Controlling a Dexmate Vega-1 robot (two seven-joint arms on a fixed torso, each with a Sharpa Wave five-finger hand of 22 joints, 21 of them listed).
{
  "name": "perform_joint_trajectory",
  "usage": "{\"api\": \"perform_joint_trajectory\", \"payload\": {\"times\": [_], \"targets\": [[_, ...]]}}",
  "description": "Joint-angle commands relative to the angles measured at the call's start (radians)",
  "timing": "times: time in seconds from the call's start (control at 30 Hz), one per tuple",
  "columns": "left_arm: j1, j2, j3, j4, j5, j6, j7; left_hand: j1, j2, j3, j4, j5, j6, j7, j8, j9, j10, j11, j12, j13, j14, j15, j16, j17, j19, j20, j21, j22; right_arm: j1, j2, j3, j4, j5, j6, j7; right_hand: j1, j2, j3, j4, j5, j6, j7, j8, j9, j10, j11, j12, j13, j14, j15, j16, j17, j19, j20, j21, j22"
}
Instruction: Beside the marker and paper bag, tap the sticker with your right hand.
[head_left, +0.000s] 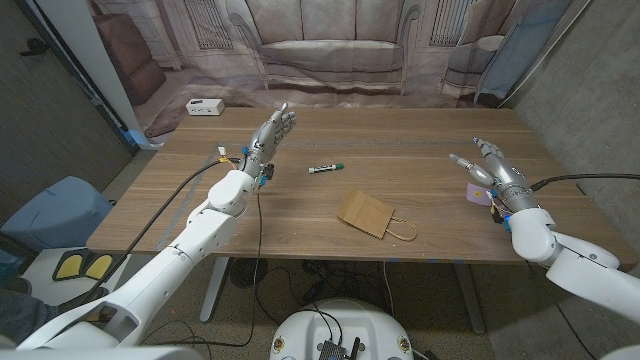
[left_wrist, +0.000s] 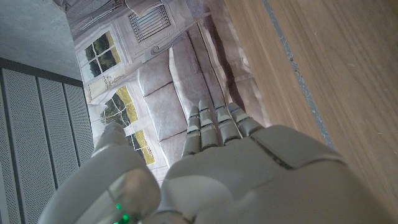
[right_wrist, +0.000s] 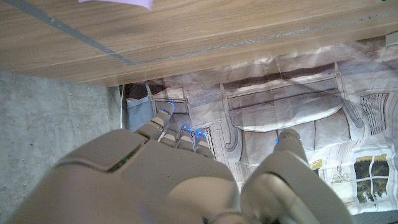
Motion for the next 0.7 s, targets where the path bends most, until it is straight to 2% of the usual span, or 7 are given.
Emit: {"api": "perform_joint_trajectory", "payload": {"times": [0.03, 0.23, 0.7], "targets": [[-0.012, -0.003, 0.004, 0.014, -0.007, -0.003, -0.018, -0.001, 0.007, 0.004, -0.006, 0.000, 0.010, 0.000, 0.000, 0.003, 0.006, 0.003, 0.002, 0.001, 0.010, 0.002, -0.002, 0.005, 0.009, -0.004, -0.003, 0.004, 0.012, 0.086, 0.035, 0.073, 0.049, 0.214, 0.031, 0.020, -0.006, 0.004, -0.006, 0.003, 0.047, 0.012, 0.019, 0.004, 0.036, 0.005, 0.011, 0.001, 0.031, 0.002, 0.008, -0.001, 0.049, -0.001, 0.011, 0.001], [-0.021, -0.011, 0.010, 0.031, -0.011, -0.008, -0.030, -0.001, 0.007, 0.004, -0.007, 0.000, 0.011, 0.001, 0.000, 0.003, 0.007, 0.004, 0.002, 0.001, 0.010, 0.001, -0.002, 0.005, 0.009, -0.004, -0.003, 0.004, 0.021, 0.122, 0.048, 0.105, 0.091, 0.294, 0.070, 0.029, -0.008, 0.007, -0.008, 0.002, 0.073, 0.016, 0.023, 0.004, 0.070, 0.007, 0.017, 0.001, 0.055, 0.006, 0.009, -0.001, 0.076, -0.004, 0.010, 0.001], [-0.028, -0.022, 0.021, 0.035, -0.006, -0.009, -0.031, -0.002, 0.008, 0.005, -0.008, 0.000, 0.009, 0.002, -0.001, 0.003, 0.006, 0.006, 0.002, 0.001, 0.009, 0.002, -0.003, 0.005, 0.008, -0.005, -0.004, 0.004, 0.075, 0.205, 0.035, 0.193, 0.167, 0.437, 0.145, 0.035, -0.009, 0.008, -0.009, 0.002, 0.084, 0.020, 0.021, 0.004, 0.078, 0.010, 0.014, 0.001, 0.070, 0.009, 0.008, -0.001, 0.092, 0.000, 0.006, 0.001]]}}
